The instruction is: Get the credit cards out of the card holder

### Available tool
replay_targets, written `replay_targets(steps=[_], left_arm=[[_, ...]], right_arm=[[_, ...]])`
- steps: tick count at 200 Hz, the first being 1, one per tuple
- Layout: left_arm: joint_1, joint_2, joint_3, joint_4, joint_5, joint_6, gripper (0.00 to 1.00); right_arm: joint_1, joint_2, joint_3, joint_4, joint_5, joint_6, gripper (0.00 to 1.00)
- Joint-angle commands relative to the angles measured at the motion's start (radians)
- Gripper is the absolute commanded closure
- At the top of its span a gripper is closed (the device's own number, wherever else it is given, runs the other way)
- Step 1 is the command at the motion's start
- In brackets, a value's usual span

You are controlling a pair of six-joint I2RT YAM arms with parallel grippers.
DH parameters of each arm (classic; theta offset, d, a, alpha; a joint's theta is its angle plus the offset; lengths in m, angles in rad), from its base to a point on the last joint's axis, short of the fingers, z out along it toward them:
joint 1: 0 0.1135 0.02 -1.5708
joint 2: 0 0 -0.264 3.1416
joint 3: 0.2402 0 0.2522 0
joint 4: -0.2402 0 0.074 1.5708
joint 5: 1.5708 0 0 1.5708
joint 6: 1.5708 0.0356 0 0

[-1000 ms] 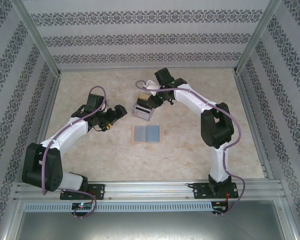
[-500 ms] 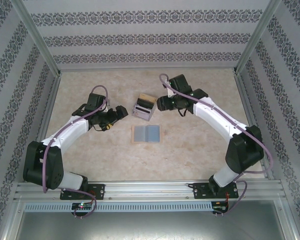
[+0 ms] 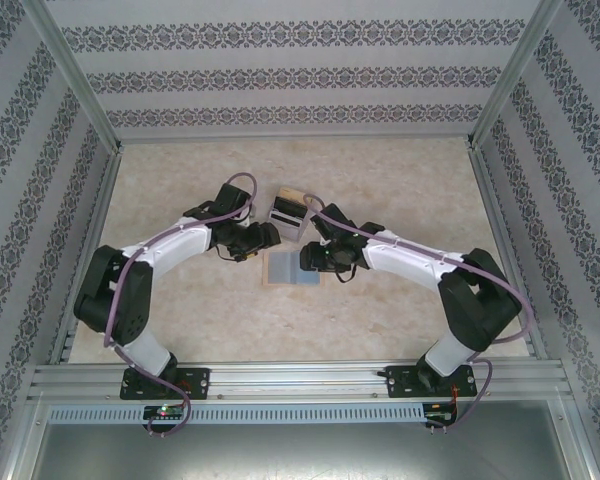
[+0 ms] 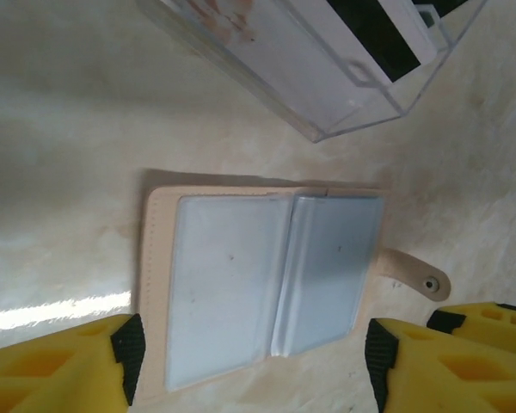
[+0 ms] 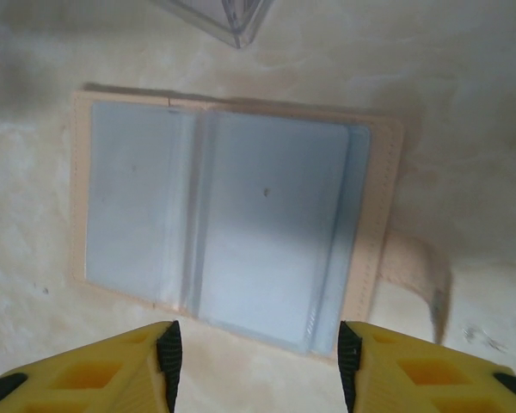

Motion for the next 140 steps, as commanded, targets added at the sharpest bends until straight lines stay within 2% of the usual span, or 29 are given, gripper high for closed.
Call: replay_targets(steps=[1,97,140], left_arm=[[-0.019,0.039,0.028,-0.019,-0.013,0.01,0.41],[-0.033,0.156,0.035,-0.005,-0.014,0.012,0.58],[-0.034,0.174,0.031,0.001,-0.013,0.011,0.69]], right_arm=[[0.008,0.073,0.028,0.05,-0.015,0.045,0.53],[0.017,0.15,0.043,0.012,0.082,0.022,0.53],[0.03,0.184,0.062,-0.005,0.092,0.013,0.52]])
